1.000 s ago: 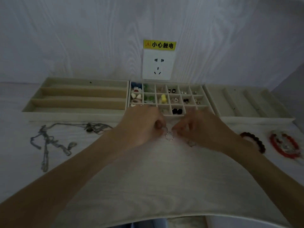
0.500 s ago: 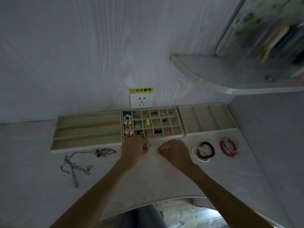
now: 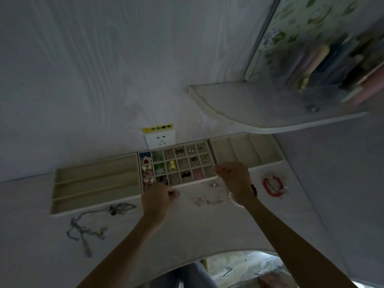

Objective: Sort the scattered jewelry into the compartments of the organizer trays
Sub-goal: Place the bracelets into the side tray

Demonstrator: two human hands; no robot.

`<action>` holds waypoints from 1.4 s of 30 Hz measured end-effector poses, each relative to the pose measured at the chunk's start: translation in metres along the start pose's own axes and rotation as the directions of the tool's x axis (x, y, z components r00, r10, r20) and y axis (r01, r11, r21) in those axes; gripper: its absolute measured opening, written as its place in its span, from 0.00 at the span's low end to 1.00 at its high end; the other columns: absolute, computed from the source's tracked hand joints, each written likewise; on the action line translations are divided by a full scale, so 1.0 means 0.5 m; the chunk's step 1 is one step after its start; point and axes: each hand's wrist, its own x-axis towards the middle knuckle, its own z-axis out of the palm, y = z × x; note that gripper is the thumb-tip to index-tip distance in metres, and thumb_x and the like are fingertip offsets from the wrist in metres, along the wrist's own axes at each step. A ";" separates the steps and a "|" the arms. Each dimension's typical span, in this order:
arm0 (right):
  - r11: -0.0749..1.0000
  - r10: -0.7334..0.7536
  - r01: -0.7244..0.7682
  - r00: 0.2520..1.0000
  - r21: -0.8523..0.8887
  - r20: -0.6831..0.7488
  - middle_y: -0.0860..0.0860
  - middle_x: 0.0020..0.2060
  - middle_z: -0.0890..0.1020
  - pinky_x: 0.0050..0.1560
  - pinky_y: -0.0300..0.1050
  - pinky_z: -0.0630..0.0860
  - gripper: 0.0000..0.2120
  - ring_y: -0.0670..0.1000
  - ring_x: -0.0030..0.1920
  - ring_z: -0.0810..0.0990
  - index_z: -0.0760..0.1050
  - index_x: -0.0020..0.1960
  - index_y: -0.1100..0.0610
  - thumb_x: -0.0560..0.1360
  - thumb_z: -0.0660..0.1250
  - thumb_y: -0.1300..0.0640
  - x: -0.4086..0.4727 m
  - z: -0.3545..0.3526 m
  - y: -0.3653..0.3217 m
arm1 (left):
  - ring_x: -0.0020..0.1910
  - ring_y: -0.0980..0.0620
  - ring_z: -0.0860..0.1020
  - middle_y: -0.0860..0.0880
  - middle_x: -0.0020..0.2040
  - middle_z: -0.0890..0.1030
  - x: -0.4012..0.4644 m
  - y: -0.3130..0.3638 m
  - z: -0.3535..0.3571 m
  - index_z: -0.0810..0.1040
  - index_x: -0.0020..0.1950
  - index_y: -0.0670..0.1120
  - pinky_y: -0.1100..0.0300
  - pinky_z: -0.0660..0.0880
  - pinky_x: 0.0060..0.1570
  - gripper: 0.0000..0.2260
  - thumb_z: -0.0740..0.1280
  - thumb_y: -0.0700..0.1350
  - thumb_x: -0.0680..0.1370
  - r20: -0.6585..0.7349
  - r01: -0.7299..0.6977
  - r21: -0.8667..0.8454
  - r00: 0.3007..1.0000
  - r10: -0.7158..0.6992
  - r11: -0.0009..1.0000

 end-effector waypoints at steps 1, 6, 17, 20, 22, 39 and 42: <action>0.999 -0.001 0.001 1.000 -0.041 0.006 0.51 0.43 0.85 0.49 0.50 0.79 0.06 0.51 0.44 0.83 0.84 0.45 0.53 0.71 0.72 0.53 0.005 0.005 0.000 | 0.35 0.55 0.76 0.50 0.36 0.82 -0.003 0.002 0.003 0.84 0.42 0.47 0.60 0.72 0.37 0.13 0.64 0.53 0.78 -0.019 0.010 -0.008 1.000 -0.011 1.000; 0.941 -0.123 0.147 0.988 -0.305 0.098 0.49 0.43 0.83 0.41 0.39 0.70 0.10 0.50 0.43 0.80 0.84 0.49 0.51 0.73 0.69 0.48 0.029 0.018 0.000 | 0.44 0.54 0.79 0.53 0.45 0.84 -0.005 0.004 0.007 0.83 0.50 0.53 0.61 0.71 0.41 0.11 0.63 0.54 0.78 -0.016 0.018 0.000 1.000 -0.018 1.000; 0.774 -0.366 0.397 0.916 -0.494 0.162 0.54 0.36 0.81 0.41 0.46 0.74 0.06 0.54 0.39 0.78 0.82 0.41 0.57 0.71 0.70 0.55 0.046 0.025 -0.015 | 0.52 0.50 0.79 0.50 0.52 0.81 -0.015 -0.002 0.019 0.79 0.53 0.47 0.57 0.72 0.48 0.10 0.59 0.48 0.80 0.104 -0.048 0.130 0.994 0.034 0.990; 0.588 -0.522 0.546 0.820 -0.597 0.235 0.54 0.34 0.77 0.37 0.44 0.67 0.08 0.57 0.38 0.75 0.83 0.42 0.53 0.67 0.70 0.63 0.039 0.015 -0.002 | 0.51 0.46 0.80 0.46 0.51 0.81 -0.015 0.001 0.019 0.77 0.53 0.43 0.56 0.74 0.47 0.09 0.58 0.43 0.81 0.177 -0.151 0.226 0.978 0.112 0.962; 0.440 -0.536 0.595 0.775 -0.672 0.335 0.53 0.34 0.75 0.36 0.44 0.64 0.14 0.56 0.36 0.75 0.84 0.42 0.49 0.62 0.72 0.65 0.039 0.007 0.007 | 0.51 0.44 0.80 0.44 0.52 0.80 -0.013 0.002 0.018 0.77 0.53 0.41 0.57 0.74 0.46 0.09 0.58 0.41 0.81 0.204 -0.203 0.246 0.967 0.155 0.948; 0.435 -0.628 0.601 0.736 -0.670 0.253 0.51 0.34 0.76 0.36 0.44 0.70 0.19 0.52 0.35 0.75 0.83 0.48 0.53 0.60 0.73 0.67 0.042 -0.029 0.007 | 0.41 0.57 0.81 0.52 0.46 0.84 0.058 0.107 -0.028 0.81 0.53 0.48 0.63 0.78 0.44 0.11 0.62 0.50 0.80 -0.133 -0.164 -0.158 0.981 0.144 0.974; 0.481 -0.658 0.571 0.737 -0.666 0.157 0.51 0.35 0.77 0.36 0.44 0.70 0.18 0.52 0.35 0.75 0.82 0.49 0.53 0.63 0.70 0.69 0.036 -0.051 0.022 | 0.41 0.56 0.81 0.52 0.44 0.84 0.107 0.147 -0.018 0.82 0.51 0.48 0.59 0.78 0.46 0.11 0.62 0.50 0.79 -0.061 -0.190 -0.114 0.981 0.184 0.975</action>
